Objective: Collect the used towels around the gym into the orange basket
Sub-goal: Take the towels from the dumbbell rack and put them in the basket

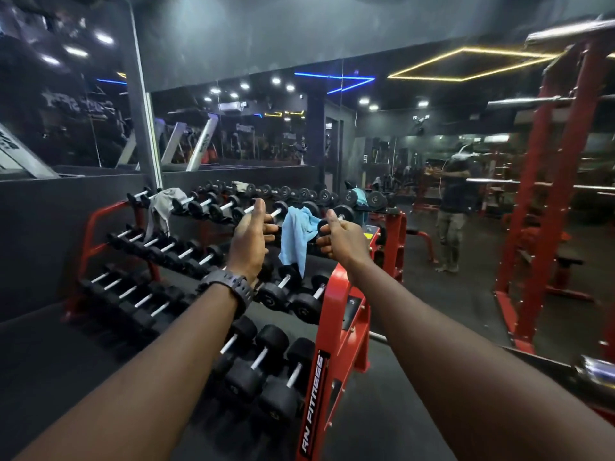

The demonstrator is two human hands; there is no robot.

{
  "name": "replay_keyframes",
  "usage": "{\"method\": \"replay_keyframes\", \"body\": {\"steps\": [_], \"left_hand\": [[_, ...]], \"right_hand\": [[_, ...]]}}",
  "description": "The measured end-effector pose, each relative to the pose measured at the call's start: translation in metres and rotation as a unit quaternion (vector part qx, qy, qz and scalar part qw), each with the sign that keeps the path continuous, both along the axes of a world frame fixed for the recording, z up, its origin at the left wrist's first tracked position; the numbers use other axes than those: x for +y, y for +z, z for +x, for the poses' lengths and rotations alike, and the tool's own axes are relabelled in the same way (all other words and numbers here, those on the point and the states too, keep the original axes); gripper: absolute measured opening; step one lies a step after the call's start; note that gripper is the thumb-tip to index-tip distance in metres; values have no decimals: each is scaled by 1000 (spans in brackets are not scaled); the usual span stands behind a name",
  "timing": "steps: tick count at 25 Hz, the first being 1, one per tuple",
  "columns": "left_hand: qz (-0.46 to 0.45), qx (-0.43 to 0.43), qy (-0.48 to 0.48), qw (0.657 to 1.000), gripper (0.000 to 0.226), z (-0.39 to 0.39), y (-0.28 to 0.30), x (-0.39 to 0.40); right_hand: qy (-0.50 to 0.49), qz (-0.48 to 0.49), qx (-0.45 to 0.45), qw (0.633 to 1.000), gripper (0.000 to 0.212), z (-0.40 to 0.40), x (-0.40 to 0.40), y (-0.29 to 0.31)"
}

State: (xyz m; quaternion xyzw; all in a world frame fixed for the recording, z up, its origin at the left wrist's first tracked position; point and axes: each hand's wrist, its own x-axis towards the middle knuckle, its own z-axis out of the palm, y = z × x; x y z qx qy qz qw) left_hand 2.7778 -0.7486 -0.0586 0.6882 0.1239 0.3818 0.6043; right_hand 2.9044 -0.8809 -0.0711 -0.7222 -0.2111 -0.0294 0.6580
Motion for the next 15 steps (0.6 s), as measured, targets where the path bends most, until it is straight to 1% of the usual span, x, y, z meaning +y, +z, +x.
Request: {"method": "replay_keyframes", "body": {"steps": [2,8,12,15], "left_hand": [[-3,3,-2,1000,56,45,-3,24],[-2,5,-14,1000,69,191,-16,106],[-4,26,-10,1000,68,281,-20,159],[-6,20,-18,1000,66,333,-17,199]], "right_hand": [[-6,-3,11,1000,51,48,26,-7],[-19,-15,11,1000,48,192,105,-28],[-33,-41,29,998,50,288,160,-36],[-33,-57,28,997,48,336,204,-37]]}}
